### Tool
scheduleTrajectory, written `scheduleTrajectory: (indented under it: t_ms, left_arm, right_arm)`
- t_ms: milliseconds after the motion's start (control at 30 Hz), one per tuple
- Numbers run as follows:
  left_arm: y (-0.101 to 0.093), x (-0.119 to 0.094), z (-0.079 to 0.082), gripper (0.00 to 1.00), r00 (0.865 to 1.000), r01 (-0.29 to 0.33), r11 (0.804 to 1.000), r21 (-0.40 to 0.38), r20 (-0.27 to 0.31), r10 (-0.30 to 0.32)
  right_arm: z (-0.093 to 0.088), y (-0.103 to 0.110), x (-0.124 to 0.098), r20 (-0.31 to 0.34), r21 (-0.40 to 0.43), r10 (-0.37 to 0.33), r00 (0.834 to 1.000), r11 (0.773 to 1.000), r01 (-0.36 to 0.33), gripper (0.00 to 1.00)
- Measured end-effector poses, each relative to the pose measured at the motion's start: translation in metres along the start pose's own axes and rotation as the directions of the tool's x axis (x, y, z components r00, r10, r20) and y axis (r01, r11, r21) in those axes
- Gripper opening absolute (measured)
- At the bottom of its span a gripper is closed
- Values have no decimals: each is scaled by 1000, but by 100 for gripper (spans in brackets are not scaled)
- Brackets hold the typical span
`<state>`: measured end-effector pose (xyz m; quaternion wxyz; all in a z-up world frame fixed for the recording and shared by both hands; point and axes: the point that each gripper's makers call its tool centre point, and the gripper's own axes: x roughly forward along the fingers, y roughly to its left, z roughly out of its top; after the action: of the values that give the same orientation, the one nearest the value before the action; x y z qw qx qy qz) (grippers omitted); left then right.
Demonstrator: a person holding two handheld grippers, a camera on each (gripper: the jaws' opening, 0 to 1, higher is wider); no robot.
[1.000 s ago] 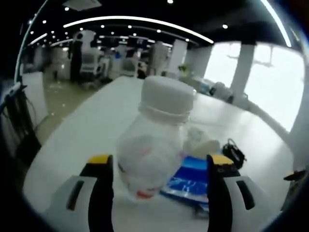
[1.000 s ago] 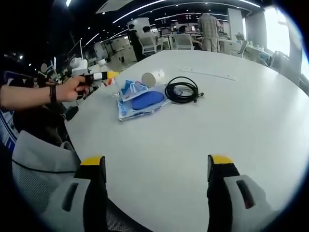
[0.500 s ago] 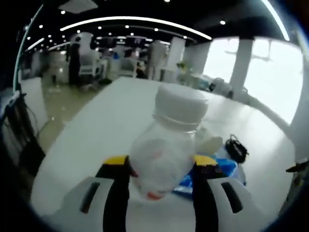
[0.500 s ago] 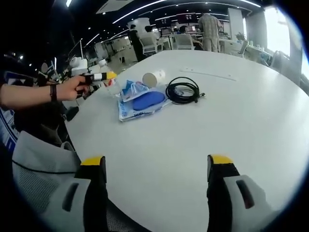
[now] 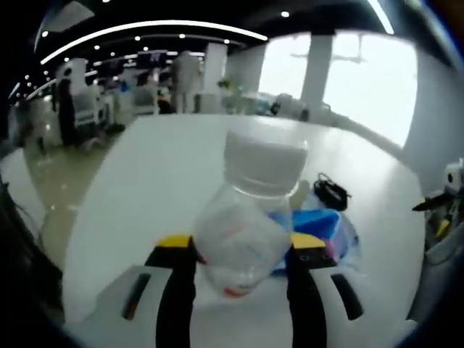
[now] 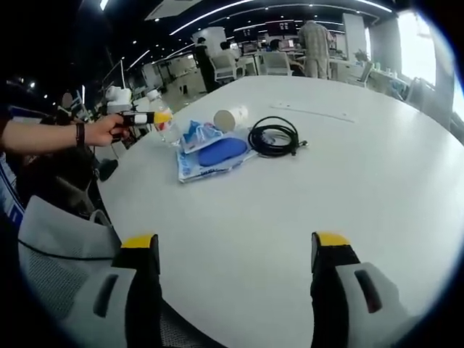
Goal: Arrange the tabletop items into an orderly group along one side of the table until the central work area is clear of visible clutter.
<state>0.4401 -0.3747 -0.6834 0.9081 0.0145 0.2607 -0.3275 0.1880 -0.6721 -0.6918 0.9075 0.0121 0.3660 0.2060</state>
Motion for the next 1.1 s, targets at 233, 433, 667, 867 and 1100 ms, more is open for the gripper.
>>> scheduleTrajectory:
  t_ms: [233, 433, 667, 867, 1100]
  left_arm:
    - [-3, -3, 6, 51, 999, -3, 996, -92, 46, 7]
    - [-4, -3, 6, 58, 996, -55, 989, -135, 66, 64]
    - [-3, -6, 3, 64, 981, -150, 966, -209, 90, 172]
    - [-1, -8, 2, 66, 970, -195, 951, -238, 94, 222]
    - [7, -14, 2, 70, 938, -293, 915, -276, 101, 331]
  right_arm:
    - [3, 2, 1, -1, -11, 3, 1000, 1000, -3, 85]
    - [6, 3, 2, 5, -11, 6, 1000, 1000, -6, 85]
    - [8, 1, -1, 11, -6, 0, 1000, 1000, 1, 84]
    - [7, 0, -1, 12, -8, -2, 1000, 1000, 2, 84]
    - [7, 1, -1, 9, -7, 1, 1000, 1000, -1, 84]
